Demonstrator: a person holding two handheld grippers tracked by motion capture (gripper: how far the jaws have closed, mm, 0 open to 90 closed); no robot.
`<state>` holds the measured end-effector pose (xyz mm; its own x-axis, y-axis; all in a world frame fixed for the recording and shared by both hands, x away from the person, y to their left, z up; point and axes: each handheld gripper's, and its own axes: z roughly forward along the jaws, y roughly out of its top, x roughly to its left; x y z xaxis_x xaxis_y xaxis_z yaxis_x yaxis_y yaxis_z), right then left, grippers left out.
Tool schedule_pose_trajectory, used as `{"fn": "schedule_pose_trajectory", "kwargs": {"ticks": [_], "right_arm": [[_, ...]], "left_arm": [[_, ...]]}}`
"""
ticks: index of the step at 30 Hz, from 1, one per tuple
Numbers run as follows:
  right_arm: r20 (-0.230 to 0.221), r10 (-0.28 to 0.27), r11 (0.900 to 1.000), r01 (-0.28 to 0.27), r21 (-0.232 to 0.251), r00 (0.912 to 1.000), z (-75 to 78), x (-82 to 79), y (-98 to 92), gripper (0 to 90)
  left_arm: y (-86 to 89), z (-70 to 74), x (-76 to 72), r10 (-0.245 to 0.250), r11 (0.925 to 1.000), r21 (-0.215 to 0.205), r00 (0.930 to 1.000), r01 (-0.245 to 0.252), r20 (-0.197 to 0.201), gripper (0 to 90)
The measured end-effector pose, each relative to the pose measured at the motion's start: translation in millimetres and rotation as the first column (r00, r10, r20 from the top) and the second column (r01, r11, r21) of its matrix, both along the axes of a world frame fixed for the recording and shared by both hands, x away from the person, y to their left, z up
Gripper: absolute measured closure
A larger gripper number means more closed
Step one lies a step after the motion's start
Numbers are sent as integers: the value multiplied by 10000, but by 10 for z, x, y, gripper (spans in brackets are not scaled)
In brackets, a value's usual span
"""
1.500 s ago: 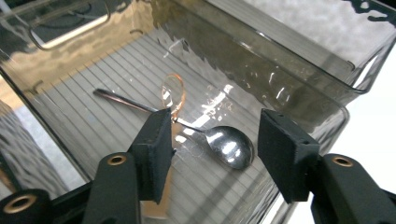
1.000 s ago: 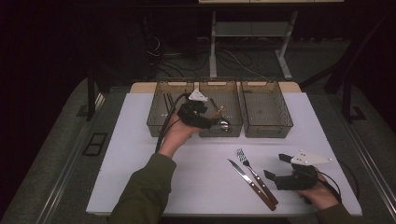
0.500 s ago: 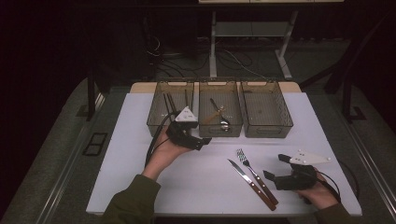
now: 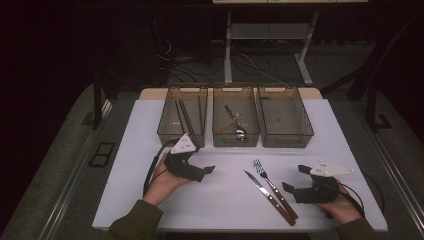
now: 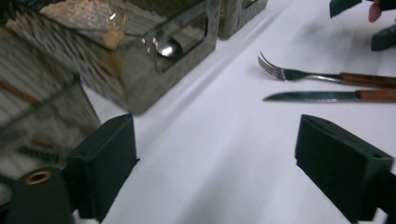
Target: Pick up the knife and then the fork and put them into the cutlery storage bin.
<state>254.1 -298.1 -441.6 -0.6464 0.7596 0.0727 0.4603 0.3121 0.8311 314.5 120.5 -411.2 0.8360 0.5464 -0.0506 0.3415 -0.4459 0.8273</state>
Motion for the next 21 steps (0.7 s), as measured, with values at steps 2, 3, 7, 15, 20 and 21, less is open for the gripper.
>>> {"fn": "schedule_pose_trajectory", "kwargs": {"ticks": [2, 3, 7, 15, 20, 21], "right_arm": [[-44, -28, 10000, 28, -10, 10000, 0, -1, 2, 122], [-31, -53, 10000, 53, -40, 10000, 1, -1, 4, 122], [39, -125, 9999, 125, -65, 9999, 9, -1, 4, 122], [-338, 121, 9994, -132, -318, 9994, 100, 1, -7, 122], [-860, 661, 9972, -690, -301, 9941, 204, -26, 51, 396], [-934, 774, 9961, -809, -346, 9926, 207, -34, 68, 462]], "left_arm": [[56, -43, -61, 54, 9999, -95, 10000, -55, -54, 71], [93, -75, -106, 38, 9999, -158, 9999, -40, -108, 55], [197, -154, -224, 34, 9998, -192, 9998, -37, -174, 8], [384, -258, -386, 54, 9995, -297, 9996, -62, -264, 0], [358, -248, -380, 25, 9998, -207, 9999, -28, -159, 0], [358, -248, -381, -25, 9999, -155, 9998, 22, -173, 0]]}}
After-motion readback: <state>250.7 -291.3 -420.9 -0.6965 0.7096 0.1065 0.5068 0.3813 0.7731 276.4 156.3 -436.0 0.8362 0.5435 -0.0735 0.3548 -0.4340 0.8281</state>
